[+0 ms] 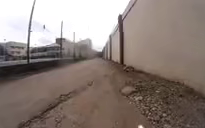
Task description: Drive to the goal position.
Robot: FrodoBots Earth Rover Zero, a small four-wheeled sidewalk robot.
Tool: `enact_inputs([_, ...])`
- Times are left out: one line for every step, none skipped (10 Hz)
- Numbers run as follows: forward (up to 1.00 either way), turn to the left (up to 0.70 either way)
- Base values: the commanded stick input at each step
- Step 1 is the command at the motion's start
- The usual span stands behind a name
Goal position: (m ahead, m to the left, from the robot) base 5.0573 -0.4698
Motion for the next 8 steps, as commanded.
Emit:
enact_inputs([0.3, 0.0])
enact_inputs([0.3, 0.0])
enact_inputs([0.3, 0.0])
enact_inputs([0.3, 0.0])
enact_inputs([0.3, 0.47])
enact_inputs([0.3, 0.6])
enact_inputs([0.3, 0.6])
enact_inputs([0.3, 0.6])
